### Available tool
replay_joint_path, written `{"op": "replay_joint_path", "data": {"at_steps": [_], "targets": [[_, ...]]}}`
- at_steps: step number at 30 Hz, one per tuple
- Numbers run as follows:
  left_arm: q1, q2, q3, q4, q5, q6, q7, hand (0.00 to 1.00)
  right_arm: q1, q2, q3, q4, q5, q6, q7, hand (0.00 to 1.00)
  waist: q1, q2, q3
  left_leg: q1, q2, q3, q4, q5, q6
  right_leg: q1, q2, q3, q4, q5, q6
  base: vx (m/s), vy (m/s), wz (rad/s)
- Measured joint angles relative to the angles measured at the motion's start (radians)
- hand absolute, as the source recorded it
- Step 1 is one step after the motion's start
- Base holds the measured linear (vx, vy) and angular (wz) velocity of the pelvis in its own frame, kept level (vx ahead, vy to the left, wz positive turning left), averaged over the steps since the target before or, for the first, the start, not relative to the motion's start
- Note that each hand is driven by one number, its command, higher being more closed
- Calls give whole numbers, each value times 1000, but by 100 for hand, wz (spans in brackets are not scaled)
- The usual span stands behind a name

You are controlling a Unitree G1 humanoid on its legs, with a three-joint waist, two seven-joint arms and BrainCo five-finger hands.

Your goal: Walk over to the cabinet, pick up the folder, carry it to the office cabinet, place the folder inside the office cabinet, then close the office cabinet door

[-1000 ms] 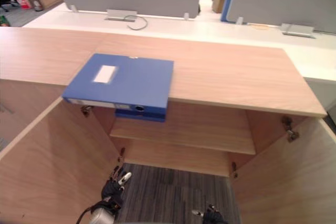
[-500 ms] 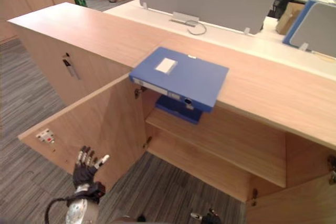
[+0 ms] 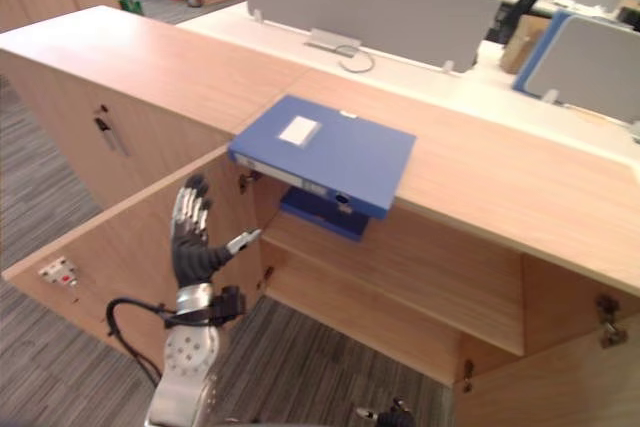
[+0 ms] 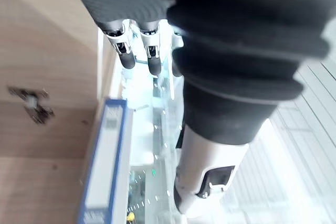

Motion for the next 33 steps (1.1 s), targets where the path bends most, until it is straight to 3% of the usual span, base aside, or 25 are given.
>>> {"op": "replay_joint_path", "data": {"at_steps": [4, 6, 7, 11, 12, 17, 26, 33], "targets": [[-69, 32, 0, 10, 183, 7, 15, 0, -10, -10, -2, 37, -11, -1, 5, 0, -18, 7, -13, 0, 21, 19, -9, -2, -1, -19, 22, 32, -7, 7, -11, -11, -22, -29], [-123, 94, 8, 64, 329, 11, 46, 0, -24, -23, -12, 61, -28, 2, 17, 0, -23, 23, -18, 18, 26, 37, -19, -2, 0, -18, 41, 55, -21, 17, -22, -22, -26, -25], [-135, 111, 10, 88, 352, 13, 49, 0, -26, -26, -12, 64, -36, 2, 21, 0, -28, 29, -24, 19, 26, 38, -20, -2, 0, -16, 43, 56, -28, 21, -24, -33, -18, -17], [-178, 140, 35, 229, 498, 58, 100, 0, -39, -53, -16, 78, -50, 3, 35, 0, -52, 63, -40, 19, 27, 47, -32, 0, 1, -20, 51, 74, -55, 37, -31, -20, 17, -12], [-188, 145, 46, 278, 551, 101, 152, 0, -43, -57, -18, 80, -51, 3, 37, 0, -58, 69, -41, 19, 29, 54, -36, 0, 1, -20, 56, 80, -69, 45, -35, -3, 23, -15], [-199, 182, 62, 350, 658, 161, 178, 0, -52, -58, -31, 86, -51, 3, 35, 0, -73, 70, -41, 34, 37, 63, -58, 1, 2, -13, 67, 89, -90, 51, -35, 28, 10, -8], [-301, 259, 62, 443, 733, 194, 180, 0, -86, -54, -59, 101, -51, 3, 39, 0, -90, 72, -34, 50, 34, 81, -66, -7, 15, -9, 64, 110, -96, 53, -36, 30, 43, -7], [-339, 273, 63, 471, 763, 226, 236, 0, -95, -53, -93, 108, -50, 3, 38, 0, -108, 81, -27, 56, 33, 100, -66, -9, 18, -13, 63, 131, -96, 57, -40, -5, 40, -8]]}}
